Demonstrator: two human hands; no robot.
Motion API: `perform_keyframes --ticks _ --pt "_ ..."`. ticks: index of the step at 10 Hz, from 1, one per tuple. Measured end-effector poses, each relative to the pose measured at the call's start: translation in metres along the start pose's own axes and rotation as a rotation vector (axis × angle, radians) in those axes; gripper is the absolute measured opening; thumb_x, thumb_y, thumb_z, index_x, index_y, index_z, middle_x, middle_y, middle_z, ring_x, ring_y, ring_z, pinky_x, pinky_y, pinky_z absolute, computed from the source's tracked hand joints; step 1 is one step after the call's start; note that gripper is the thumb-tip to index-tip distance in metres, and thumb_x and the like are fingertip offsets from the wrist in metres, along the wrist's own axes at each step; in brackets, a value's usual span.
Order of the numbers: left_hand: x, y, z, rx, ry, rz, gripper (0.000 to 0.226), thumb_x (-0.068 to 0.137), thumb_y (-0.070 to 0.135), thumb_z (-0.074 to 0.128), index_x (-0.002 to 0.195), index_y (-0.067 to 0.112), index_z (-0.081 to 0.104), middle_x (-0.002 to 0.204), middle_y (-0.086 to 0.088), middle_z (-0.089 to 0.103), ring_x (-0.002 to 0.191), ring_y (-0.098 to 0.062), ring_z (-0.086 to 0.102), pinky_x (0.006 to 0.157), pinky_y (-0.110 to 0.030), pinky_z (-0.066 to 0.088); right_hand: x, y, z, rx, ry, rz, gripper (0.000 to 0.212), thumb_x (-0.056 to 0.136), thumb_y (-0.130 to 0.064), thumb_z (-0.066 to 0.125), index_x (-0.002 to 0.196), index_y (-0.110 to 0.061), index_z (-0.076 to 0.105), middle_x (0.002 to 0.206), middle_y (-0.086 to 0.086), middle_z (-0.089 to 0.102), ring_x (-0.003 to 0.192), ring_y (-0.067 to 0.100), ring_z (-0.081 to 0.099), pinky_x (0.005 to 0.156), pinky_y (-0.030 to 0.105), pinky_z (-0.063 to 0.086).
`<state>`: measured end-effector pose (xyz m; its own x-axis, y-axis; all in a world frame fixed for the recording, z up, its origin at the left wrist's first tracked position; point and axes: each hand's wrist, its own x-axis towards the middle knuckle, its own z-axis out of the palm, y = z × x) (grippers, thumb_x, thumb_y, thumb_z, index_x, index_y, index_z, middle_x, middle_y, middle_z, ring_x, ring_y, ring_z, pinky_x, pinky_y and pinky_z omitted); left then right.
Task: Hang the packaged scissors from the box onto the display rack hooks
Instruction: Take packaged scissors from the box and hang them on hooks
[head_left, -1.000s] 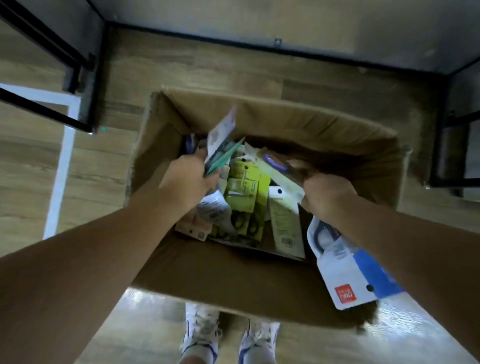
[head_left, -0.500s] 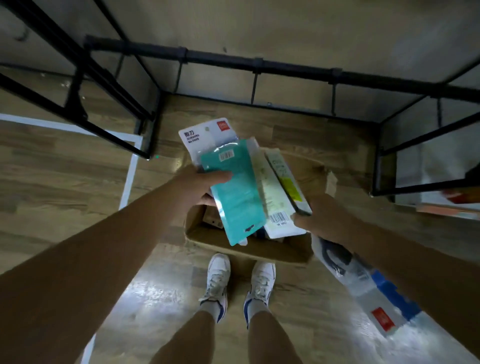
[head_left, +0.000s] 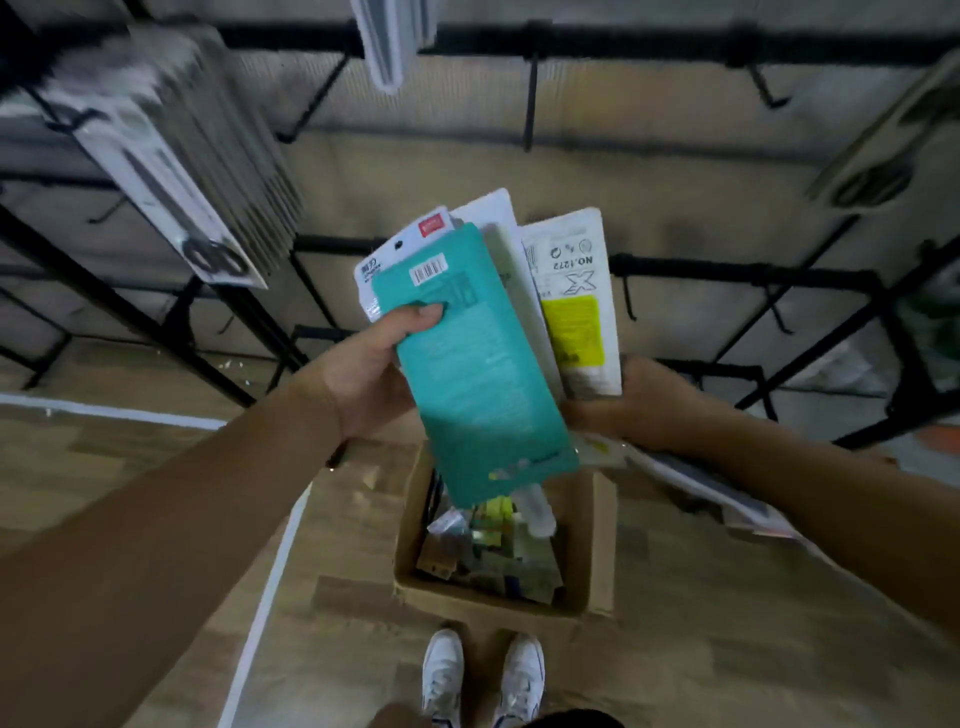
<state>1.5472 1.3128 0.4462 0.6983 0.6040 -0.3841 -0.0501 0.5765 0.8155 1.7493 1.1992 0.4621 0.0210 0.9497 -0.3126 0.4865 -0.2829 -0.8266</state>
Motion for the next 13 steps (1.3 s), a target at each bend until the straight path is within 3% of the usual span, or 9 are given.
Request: perform_keyframes --ticks 2,3,4,5,6,7,8,11,13 --pt "-0.012 0.058 0.048 -0.137 -0.048 0.183 0.069 0.042 0.028 0.089 0.107 0.017 0.067 0.103 -0.003 0.072 0.094 -0.018 0.069 0.088 -0.037 0.054 -0.022 -0.059 -0.031 -0.120 -0.017 -0.050 0.037 0.090 -0.003 0.057 0.061 -0.022 0.044 0.062 -0.010 0.042 0.048 -0.024 0.044 0.055 0.001 0.035" --pt "-0.021 0.076 0.064 -0.075 -0.025 0.218 0.052 0.059 0.030 0.073 0.109 0.018 0.064 0.105 -0.001 0.071 0.096 -0.017 0.068 0.094 -0.035 0.051 -0.022 -0.059 -0.038 -0.127 -0.006 -0.108 0.024 0.090 0.004 0.054 0.111 -0.008 0.055 0.075 -0.016 0.040 0.058 -0.014 0.051 0.059 -0.001 0.038" --pt "-0.031 0.089 0.077 -0.004 0.017 0.235 0.029 0.071 0.018 0.072 0.100 0.018 0.066 0.092 0.001 0.074 0.083 -0.014 0.071 0.078 -0.029 0.057 -0.026 -0.069 -0.040 -0.125 0.022 -0.120 0.034 0.093 0.000 0.051 0.127 0.002 0.048 0.077 -0.017 0.041 0.061 -0.006 0.048 0.058 0.004 0.038" --pt "-0.036 0.095 0.086 -0.006 0.094 0.303 0.032 0.066 0.024 0.064 0.097 0.017 0.065 0.087 0.001 0.075 0.078 -0.014 0.071 0.073 -0.029 0.058 -0.029 -0.076 -0.038 -0.048 0.027 -0.067 0.005 0.091 -0.006 0.057 0.095 -0.008 0.059 0.072 -0.013 0.045 0.058 -0.005 0.048 0.057 0.003 0.039" --pt "-0.034 0.096 0.084 -0.010 0.203 0.361 0.029 0.073 0.023 0.063 0.101 0.017 0.064 0.093 -0.001 0.074 0.084 -0.017 0.070 0.082 -0.034 0.055 -0.024 -0.075 -0.029 0.079 0.126 -0.051 0.035 0.082 -0.006 0.069 0.078 -0.034 0.047 0.086 -0.008 0.055 0.092 0.011 0.055 0.092 0.028 0.048" --pt "-0.033 0.099 0.082 -0.027 0.293 0.381 0.019 0.085 0.021 0.061 0.104 0.017 0.061 0.089 0.002 0.074 0.078 -0.014 0.071 0.069 -0.031 0.054 -0.022 -0.077 -0.031 0.011 0.127 -0.093 0.019 0.084 -0.009 0.067 0.079 -0.025 0.057 0.086 0.006 0.063 0.093 0.024 0.062 0.087 0.039 0.049" --pt "-0.036 0.106 0.081 -0.046 0.377 0.391 0.015 0.086 0.021 0.063 0.100 0.020 0.060 0.085 0.004 0.075 0.075 -0.012 0.072 0.066 -0.030 0.051 -0.029 -0.083 -0.038 0.067 0.161 -0.130 0.023 0.083 -0.025 0.068 0.094 -0.007 0.063 0.093 0.015 0.067 0.093 0.027 0.066 0.085 0.039 0.051" --pt "-0.046 0.116 0.081 -0.016 0.448 0.487 0.019 0.085 0.016 0.066 0.103 0.018 0.062 0.079 0.007 0.074 0.069 -0.010 0.072 0.062 -0.028 0.050 -0.046 -0.090 -0.070 0.062 0.470 -0.116 0.026 0.088 -0.037 0.062 0.073 -0.015 0.065 0.050 -0.010 0.050 0.044 -0.003 0.046 0.051 0.011 0.037" --pt "-0.048 0.105 0.095 0.024 0.376 0.519 0.013 0.085 0.011 0.065 0.097 0.017 0.064 0.081 0.006 0.075 0.073 -0.011 0.072 0.062 -0.027 0.052 -0.038 -0.106 -0.089 0.747 0.748 -0.050 0.049 0.080 -0.037 0.071 0.111 -0.002 0.056 0.087 0.008 0.061 0.077 0.022 0.061 0.066 0.032 0.050"
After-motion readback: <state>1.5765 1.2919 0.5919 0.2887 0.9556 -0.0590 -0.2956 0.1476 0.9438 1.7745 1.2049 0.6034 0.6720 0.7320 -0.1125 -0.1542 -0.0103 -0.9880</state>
